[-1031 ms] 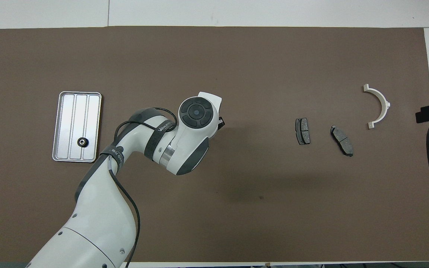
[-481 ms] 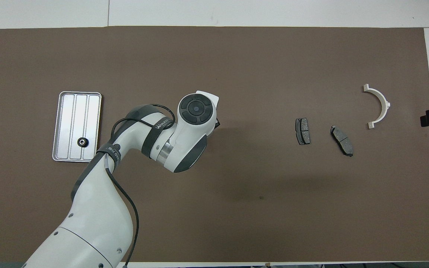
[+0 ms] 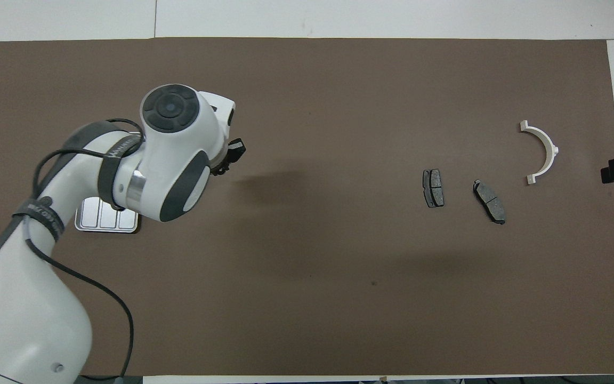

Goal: Pick bearing gear from pile to tray
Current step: 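Carry the bearing with the left gripper over the silver tray, then lower the bearing into the tray and open the left gripper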

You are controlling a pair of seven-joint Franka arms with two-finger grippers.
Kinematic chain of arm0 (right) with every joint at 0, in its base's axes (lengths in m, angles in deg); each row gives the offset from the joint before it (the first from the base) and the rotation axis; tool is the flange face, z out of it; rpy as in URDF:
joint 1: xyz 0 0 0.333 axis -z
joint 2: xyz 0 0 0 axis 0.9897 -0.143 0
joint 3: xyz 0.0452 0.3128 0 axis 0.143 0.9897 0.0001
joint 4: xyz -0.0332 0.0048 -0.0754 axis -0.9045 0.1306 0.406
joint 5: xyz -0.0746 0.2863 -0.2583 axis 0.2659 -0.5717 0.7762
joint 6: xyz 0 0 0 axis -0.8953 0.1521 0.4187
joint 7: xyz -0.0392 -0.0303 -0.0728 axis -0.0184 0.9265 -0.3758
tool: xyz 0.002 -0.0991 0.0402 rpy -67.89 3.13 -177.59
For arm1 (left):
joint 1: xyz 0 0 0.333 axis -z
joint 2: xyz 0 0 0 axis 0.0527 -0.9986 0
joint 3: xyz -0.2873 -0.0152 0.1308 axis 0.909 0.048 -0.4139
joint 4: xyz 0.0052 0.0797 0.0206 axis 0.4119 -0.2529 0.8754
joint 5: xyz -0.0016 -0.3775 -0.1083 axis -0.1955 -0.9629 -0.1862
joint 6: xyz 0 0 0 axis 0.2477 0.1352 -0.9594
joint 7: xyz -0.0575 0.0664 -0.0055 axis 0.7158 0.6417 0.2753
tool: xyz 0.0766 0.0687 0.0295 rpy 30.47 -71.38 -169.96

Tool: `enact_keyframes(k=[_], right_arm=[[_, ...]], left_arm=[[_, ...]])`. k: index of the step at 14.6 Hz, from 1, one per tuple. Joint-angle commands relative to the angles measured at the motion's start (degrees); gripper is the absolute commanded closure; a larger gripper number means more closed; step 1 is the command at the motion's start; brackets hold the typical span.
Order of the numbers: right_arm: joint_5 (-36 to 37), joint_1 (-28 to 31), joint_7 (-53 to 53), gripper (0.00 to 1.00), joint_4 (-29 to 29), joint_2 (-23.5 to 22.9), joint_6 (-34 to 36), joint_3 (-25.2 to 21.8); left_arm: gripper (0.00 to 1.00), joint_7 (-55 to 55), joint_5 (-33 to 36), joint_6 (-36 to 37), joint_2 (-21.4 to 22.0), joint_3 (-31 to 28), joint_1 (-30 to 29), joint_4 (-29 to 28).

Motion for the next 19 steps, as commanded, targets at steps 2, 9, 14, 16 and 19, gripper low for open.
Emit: enact_keyframes(k=[2,9,14,16,19], right_arm=[[-0.4,1.1,0.3,0.0,1.1,1.1,0.5,0.9],[-0.4,1.1,0.2,0.0,1.1,1.1,0.5,1.0],[-0.4,1.1,0.2,0.0,1.1,1.1,0.4,1.1],[-0.4,1.1,0.2,0.0,1.1,1.1,0.3,1.0],[-0.4,1.1,0.1,0.0,1.2,1.1,0.2,1.1]], left_arm=[[1.0,13.6,0.0,-0.3,3.2,0.9,-9.1,-4.5],[1.0,32.0,-1.0,-6.1,3.0,0.8,-21.4,-6.8],[1.0,33.2,-1.0,-15.1,2.5,0.9,-24.1,-12.8],[1.0,33.2,-1.0,-15.7,2.3,0.9,-24.2,-13.1],[1.0,33.2,-1.0,-17.2,1.1,0.9,-24.3,-13.2]])
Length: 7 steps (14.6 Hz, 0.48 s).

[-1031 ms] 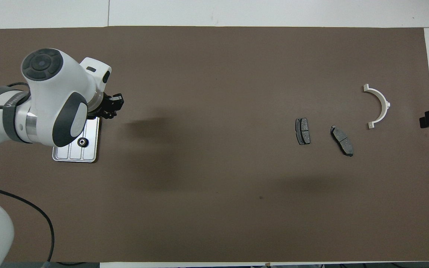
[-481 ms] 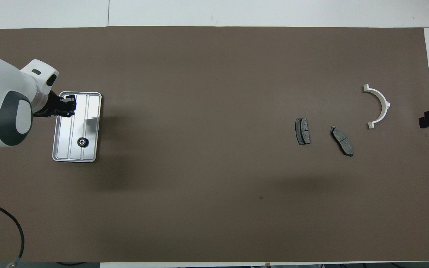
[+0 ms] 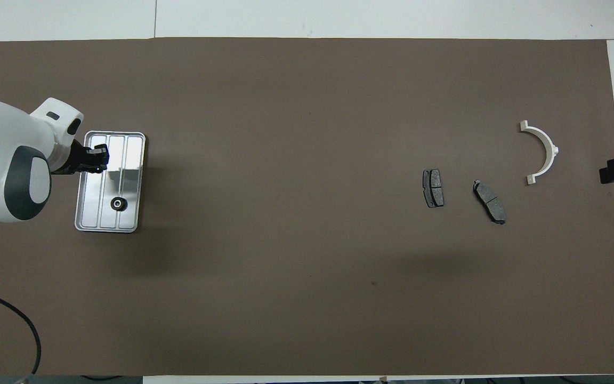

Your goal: Pick bearing gear from pile to tray

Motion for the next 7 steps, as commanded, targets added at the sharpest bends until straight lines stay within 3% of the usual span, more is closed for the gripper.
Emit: enact_keyframes(k=[1,7], right_arm=[[-0.4,1.1,0.1,0.0,1.1,1.1,0.1,0.9],[-0.4,1.1,0.0,0.0,1.2,1.1,0.0,0.9]], left_arm=[[1.0,1.0,-0.8,-3.1,-0.5,0.5,-0.8,-1.3],[1.0,1.0,-0.8,-5.2,-1.6,0.3,-1.0,-2.3]])
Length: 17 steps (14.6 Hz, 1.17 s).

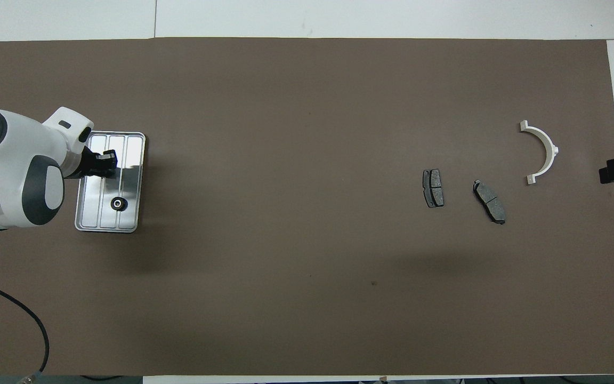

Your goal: Pick bearing gear from pile to tray

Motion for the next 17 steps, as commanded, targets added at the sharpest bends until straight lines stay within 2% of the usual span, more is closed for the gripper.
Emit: enact_keyframes(k=[1,2,3,4,6,7,11,17], right_arm=[[-0.4,1.1,0.0,0.0,1.2,1.1,0.0,0.9],[-0.4,1.1,-0.2,0.0,1.2,1.2,0.1,0.9],[-0.4,1.1,-0.2,0.0,1.3,1.2,0.2,0.9],[-0.4,1.1,-0.2,0.0,1.3,1.2,0.2,0.9],[-0.4,1.1,-0.2,0.0,1.3,1.2,0.2,0.9],[-0.4,1.1,-0.2,0.0,1.3,1.2,0.1,0.9],[-0.4,1.1,-0.2,0.0,1.3,1.1,0.1,0.9],[-0.4,1.1,-0.3,0.0,1.2,1.1,0.2,0.9]], left_arm=[[1.0,1.0,-0.8,-2.1,0.1,0.4,-0.8,-1.5],[0.88,1.0,-0.7,-2.0,0.1,0.4,-0.9,-1.5],[0.47,1.0,-0.7,-2.0,0.1,0.4,-0.9,-1.3],[0.0,1.0,-0.7,-1.6,0.1,0.4,-0.8,-0.9],[0.0,0.9,-0.8,-0.7,0.5,0.4,-0.9,0.9],[0.0,0.9,-0.7,2.3,1.1,0.3,-1.0,2.6],[0.0,1.1,-0.7,20.5,8.4,0.3,-1.3,10.7],[0.0,1.2,-0.9,34.0,20.2,0.2,-1.3,11.0]])
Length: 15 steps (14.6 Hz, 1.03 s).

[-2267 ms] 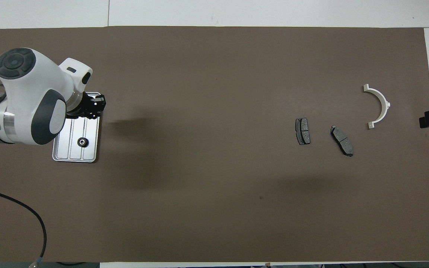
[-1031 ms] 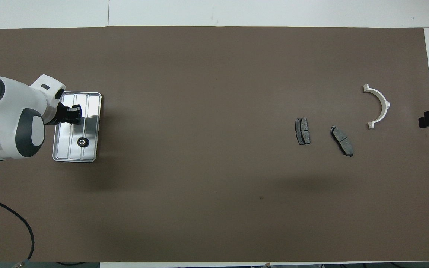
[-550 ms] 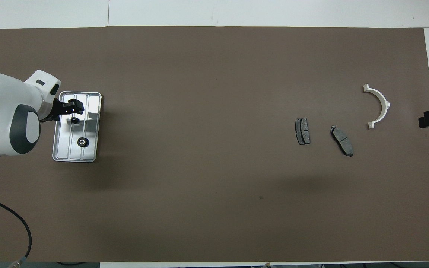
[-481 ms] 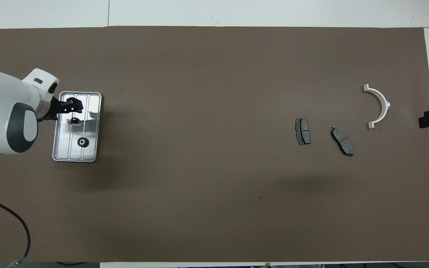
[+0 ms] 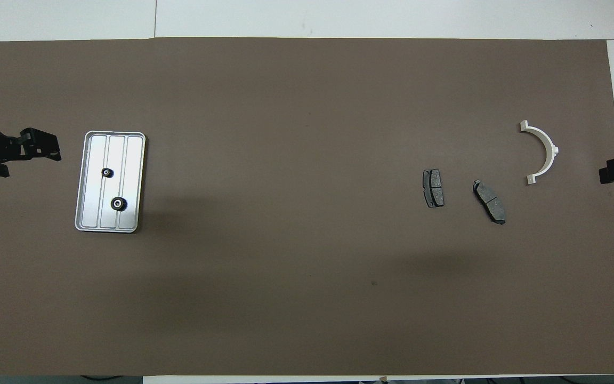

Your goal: Pick bearing gear from pile to tray

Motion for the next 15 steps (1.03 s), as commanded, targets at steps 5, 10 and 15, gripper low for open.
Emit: enact_keyframes(k=[5,10,15], right_arm=[[-0.3,1.1,-0.7,0.0,1.1,1.1,0.3,0.9],[-0.3,1.1,-0.6,0.0,1.1,1.0,0.3,0.9],[-0.3,1.1,-0.6,0.0,1.1,1.1,0.3,0.9]], left_arm=[[0.0,1.6,-2.0,9.2,6.8,0.2,-1.1,-2.2],[0.0,2.6,-3.1,5.2,6.1,-1.4,0.8,-1.4],[0.0,4.0,-5.2,11.4,3.3,-2.7,3.2,4.8]])
